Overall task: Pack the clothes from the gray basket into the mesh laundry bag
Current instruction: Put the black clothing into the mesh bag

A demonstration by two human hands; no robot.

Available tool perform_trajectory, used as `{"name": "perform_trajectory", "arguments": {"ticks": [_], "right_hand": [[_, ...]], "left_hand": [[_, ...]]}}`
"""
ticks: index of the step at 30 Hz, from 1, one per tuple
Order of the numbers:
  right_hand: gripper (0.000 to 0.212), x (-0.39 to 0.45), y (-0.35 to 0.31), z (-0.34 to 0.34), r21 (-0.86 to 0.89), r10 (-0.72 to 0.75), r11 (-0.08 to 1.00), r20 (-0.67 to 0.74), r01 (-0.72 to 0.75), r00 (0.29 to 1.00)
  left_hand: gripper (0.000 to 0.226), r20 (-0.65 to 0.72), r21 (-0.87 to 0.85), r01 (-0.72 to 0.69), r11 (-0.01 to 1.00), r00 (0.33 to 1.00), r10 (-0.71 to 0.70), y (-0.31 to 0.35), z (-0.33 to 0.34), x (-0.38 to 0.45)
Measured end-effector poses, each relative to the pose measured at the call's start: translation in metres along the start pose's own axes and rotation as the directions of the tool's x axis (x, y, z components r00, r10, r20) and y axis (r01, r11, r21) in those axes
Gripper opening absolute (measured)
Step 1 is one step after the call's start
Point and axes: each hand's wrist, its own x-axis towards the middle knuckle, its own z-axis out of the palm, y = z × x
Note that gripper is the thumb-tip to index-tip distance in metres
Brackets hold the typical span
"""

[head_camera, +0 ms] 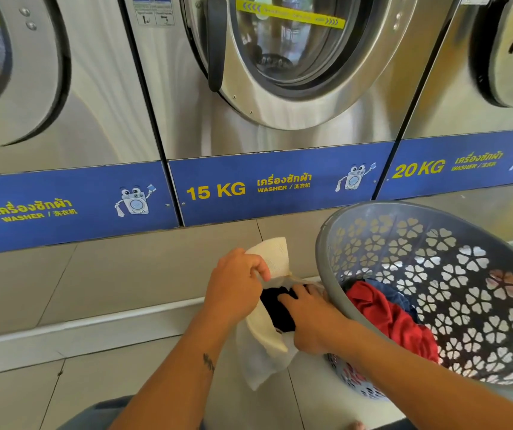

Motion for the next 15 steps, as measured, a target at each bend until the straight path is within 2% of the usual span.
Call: {"name": "perform_trajectory", "arguments": {"ticks": [5,8,11,15], "right_hand": [[0.067,-0.014,-0.007,-0.013,-0.216,-0.051,0.976,-0.057,0.037,0.997],[0.070,-0.015,-0.009,-0.017,-0.271,-0.083,0.960,-0.047,0.067,0.995],[0.072,-0.009,-0.008,-0.012,-0.185,-0.092,0.979,0.002,0.091,0.996],[0.066,-0.004,-0.006,-0.008,0.067,-0.101,0.993,0.000,0.101,0.995]], "left_hand": [[0.040,0.166,0.132,0.033,0.991,0.985,-0.055,-0.026,0.009,-0.006],[0.043,0.213,0.138,0.045,0.989,0.974,-0.074,-0.037,0.012,-0.010],[0.041,0.219,0.113,0.079,0.990,0.970,-0.103,-0.041,0.014,-0.010],[0.025,0.161,0.051,0.103,0.993,0.981,-0.110,-0.033,0.017,-0.011]]}}
